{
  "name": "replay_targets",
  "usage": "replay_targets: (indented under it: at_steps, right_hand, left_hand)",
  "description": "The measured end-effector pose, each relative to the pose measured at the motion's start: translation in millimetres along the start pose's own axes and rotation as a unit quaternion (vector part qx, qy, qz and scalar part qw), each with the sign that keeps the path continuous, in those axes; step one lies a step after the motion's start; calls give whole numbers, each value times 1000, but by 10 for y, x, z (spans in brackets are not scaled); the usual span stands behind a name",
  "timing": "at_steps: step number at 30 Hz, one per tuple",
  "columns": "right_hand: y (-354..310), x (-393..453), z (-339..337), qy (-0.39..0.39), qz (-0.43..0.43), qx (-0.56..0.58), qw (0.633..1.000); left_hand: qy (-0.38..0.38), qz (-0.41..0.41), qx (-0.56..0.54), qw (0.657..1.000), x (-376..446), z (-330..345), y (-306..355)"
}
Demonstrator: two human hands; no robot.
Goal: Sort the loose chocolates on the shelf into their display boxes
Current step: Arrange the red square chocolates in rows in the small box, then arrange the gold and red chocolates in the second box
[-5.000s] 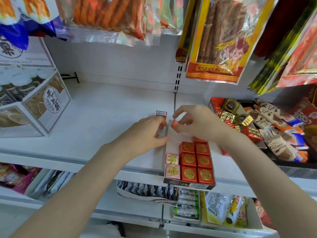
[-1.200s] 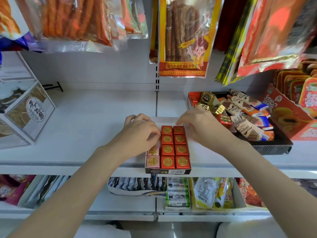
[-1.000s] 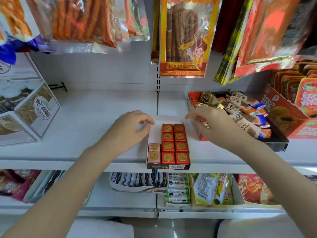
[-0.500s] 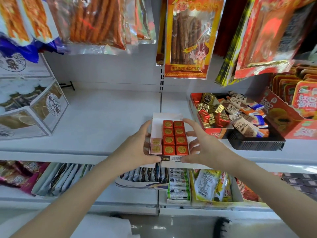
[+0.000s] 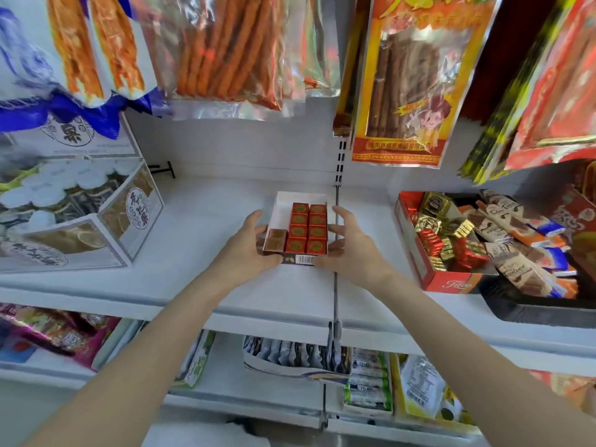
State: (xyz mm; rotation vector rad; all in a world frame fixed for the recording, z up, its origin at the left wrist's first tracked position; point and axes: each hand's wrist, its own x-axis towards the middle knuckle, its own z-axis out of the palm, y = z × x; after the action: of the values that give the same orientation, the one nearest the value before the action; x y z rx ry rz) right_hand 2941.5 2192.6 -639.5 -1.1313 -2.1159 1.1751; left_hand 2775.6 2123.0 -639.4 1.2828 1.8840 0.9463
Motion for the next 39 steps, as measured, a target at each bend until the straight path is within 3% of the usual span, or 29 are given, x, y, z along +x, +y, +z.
replay_targets:
  at_steps: [7, 12, 17, 20, 23, 28, 31, 39]
  right_hand:
    - [-67, 97, 47, 25, 10, -12, 1000]
    - [-106, -193, -403, 76, -1, -75, 994]
    - [34, -596, -930, 131, -12, -143, 981]
    - [211, -771, -1190, 148, -20, -249, 957]
    - [421, -902, -1402, 139, -32, -341, 929]
    - [639, -978, -1604, 125, -89, -398, 905]
    - [745, -927, -1689, 128, -100, -420, 893]
    - [733, -803, -1655, 118, -171, -452, 867]
  left_hand:
    - [71, -4, 15, 997, 45, -40, 24]
    - [147, 92, 48, 984, -111, 61, 271]
    - [85, 134, 30, 987, -177, 480, 536]
    - [31, 134, 11, 990, -148, 791, 705]
    - [-2, 94, -24, 995, -98, 1092, 902]
    - [-60, 12, -40, 997, 43, 1506, 1088]
    - [-61, 3, -33, 998, 108, 1596, 1101]
    - [-25, 78, 30, 996, 3, 1497, 1041]
